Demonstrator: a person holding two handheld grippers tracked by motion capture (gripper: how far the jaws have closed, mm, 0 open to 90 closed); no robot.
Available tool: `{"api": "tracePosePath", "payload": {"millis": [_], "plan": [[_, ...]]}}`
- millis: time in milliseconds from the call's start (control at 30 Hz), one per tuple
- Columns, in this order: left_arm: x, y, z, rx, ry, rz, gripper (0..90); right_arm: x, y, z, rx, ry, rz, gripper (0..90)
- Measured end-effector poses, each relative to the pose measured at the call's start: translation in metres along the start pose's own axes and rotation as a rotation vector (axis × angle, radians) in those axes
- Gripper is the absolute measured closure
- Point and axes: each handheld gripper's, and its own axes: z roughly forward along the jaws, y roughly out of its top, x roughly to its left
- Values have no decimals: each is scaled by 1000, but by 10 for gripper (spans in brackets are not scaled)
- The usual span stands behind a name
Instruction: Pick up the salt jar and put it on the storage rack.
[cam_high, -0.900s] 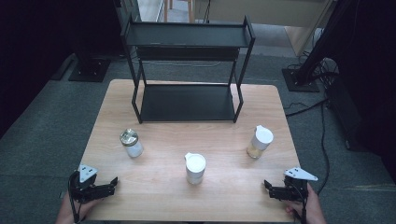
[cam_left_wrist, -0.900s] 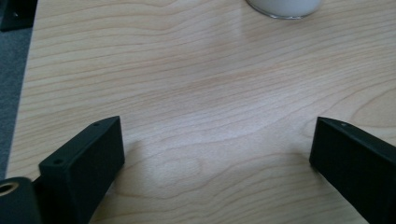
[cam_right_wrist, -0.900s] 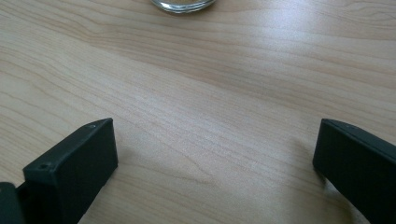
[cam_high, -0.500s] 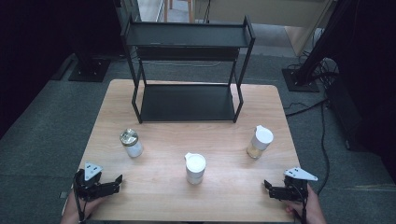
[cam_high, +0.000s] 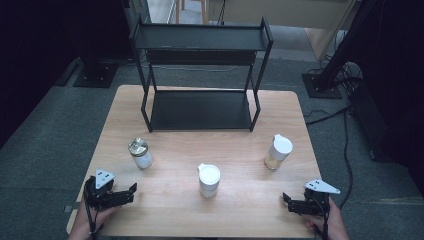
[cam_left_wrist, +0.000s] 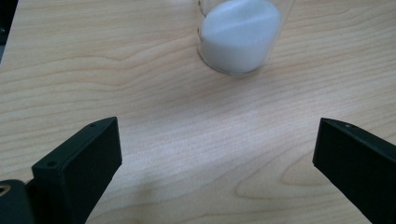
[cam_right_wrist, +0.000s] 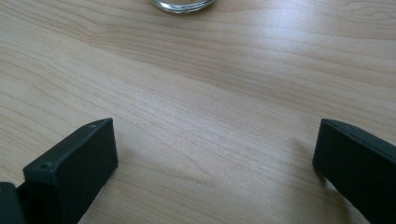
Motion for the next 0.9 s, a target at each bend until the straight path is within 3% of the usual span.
{"api": "tracePosePath", "payload": {"millis": [333,900], "plan": [[-7,18,12,9,-15,18,19,0,0,0,0,1,0,0],[-16,54,28,-3,-2,26,41,1,0,0,-2,5,-10,0]]}}
